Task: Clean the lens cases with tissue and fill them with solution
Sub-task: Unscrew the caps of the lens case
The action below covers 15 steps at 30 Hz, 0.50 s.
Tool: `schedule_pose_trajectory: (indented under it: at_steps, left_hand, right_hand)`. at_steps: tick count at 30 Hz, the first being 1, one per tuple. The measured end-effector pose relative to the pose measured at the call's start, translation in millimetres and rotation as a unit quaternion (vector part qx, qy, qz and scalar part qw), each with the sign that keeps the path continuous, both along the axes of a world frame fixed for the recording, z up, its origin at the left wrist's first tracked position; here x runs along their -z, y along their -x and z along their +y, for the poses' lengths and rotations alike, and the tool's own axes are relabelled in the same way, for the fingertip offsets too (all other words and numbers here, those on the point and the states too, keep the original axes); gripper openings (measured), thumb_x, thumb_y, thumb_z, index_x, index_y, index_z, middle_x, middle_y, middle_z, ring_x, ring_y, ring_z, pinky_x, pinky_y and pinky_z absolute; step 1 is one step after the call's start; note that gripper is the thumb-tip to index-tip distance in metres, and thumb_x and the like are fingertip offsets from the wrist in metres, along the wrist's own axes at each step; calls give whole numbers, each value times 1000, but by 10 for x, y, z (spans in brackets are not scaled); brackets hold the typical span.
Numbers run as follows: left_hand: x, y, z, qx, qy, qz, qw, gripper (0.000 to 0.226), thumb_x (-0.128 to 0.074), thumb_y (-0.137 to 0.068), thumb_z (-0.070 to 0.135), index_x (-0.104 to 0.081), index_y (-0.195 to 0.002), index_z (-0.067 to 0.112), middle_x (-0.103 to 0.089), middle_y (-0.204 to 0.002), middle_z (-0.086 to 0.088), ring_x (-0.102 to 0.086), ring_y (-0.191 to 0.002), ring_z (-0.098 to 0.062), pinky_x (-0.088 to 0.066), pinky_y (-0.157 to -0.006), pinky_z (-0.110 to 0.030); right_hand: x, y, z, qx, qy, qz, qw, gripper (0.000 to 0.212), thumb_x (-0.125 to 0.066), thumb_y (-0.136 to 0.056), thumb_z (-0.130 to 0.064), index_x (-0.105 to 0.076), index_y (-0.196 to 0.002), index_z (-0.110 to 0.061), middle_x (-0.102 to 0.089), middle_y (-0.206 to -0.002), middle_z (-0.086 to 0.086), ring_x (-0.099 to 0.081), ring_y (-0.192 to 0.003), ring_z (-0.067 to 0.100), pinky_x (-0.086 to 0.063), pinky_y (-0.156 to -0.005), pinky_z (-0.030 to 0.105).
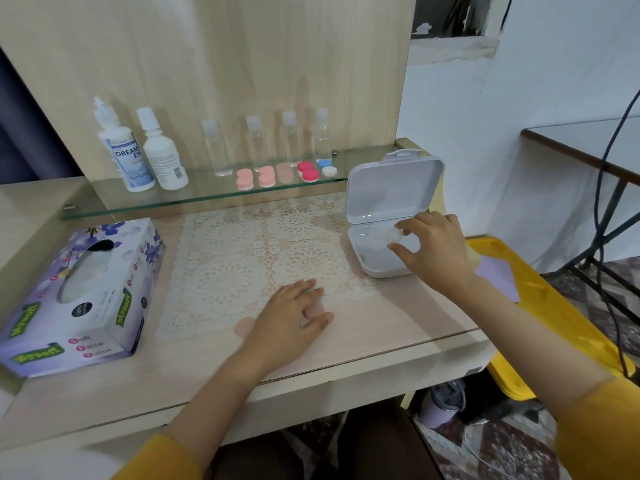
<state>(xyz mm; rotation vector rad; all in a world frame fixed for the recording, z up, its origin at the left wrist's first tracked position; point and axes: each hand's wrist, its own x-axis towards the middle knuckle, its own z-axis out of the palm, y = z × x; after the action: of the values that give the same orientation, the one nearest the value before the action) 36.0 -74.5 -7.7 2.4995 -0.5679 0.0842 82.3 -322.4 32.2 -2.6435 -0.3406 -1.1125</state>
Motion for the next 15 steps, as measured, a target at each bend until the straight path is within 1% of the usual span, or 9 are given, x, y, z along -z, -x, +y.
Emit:
schedule_pose_trajectory:
  at_steps: [2, 4, 6, 9, 10, 12, 13, 15]
  left_hand:
    - [-88, 3, 32, -10, 25, 3, 1000, 48, -49, -91, 42, -44, -135, 23, -35, -145, 12, -25, -134, -4, -11, -105, -12]
    - [-193, 19, 125, -33, 55, -17, 998, 44, -51, -91, 38, -49, -132, 22, -40, -141, 10, -31, -131, -5, -14, -104, -12]
    - [-264, 39, 293, -72, 79, -30, 994, 40, -51, -92, 34, -52, -129, 20, -43, -140, 8, -34, -130, -7, -16, -105, -14]
    - [-252, 59, 597, -140, 100, -21, 985, 36, -47, -94, 29, -53, -128, 16, -44, -140, 4, -35, -131, -10, -18, -107, -18]
    - [-219, 64, 692, -157, 100, -14, 982, 36, -45, -95, 28, -53, -127, 15, -44, -140, 2, -35, -131, -12, -19, -108, -21]
    - [-133, 69, 847, -179, 75, -5, 981, 36, -43, -96, 25, -52, -129, 14, -41, -142, 0, -33, -133, -14, -18, -110, -23]
    - [-85, 70, 906, -184, 56, -2, 981, 36, -42, -96, 24, -50, -130, 14, -39, -144, 0, -31, -134, -15, -16, -110, -22]
    - [-3, 70, 975, -187, 19, -4, 982, 37, -43, -96, 23, -48, -132, 14, -36, -146, 0, -28, -135, -16, -11, -107, -16]
  right_hand:
    - [-50, 77, 173, -40, -41, 31, 998, 25, -80, -67, -22, -70, -82, -5, -67, -74, 6, -58, -64, 28, -35, -70, 35]
    - [-82, 144, 390, -75, -80, 95, 989, 27, -77, -72, -28, -72, -88, -7, -68, -81, 4, -51, -69, 19, -33, -71, 31]
    - [-41, 201, 628, -107, -100, 158, 976, 30, -74, -75, -34, -72, -95, -12, -68, -88, 0, -45, -75, 12, -29, -71, 25]
    - [84, 259, 942, -152, -130, 228, 953, 31, -71, -76, -38, -71, -101, -20, -68, -99, -6, -46, -80, 8, -32, -73, 23]
    - [124, 266, 1029, -161, -127, 245, 948, 31, -70, -77, -39, -70, -103, -21, -68, -102, -6, -46, -84, 9, -34, -76, 24]
    - [197, 262, 1164, -162, -111, 272, 942, 32, -67, -79, -41, -69, -105, -23, -67, -107, -6, -48, -95, 15, -36, -86, 29]
    - [221, 263, 1217, -155, -101, 281, 942, 32, -66, -79, -42, -69, -106, -24, -67, -109, -6, -48, -101, 17, -36, -91, 33]
    - [254, 284, 1293, -150, -98, 280, 943, 28, -66, -79, -41, -70, -103, -27, -68, -107, -8, -48, -106, 18, -35, -94, 37]
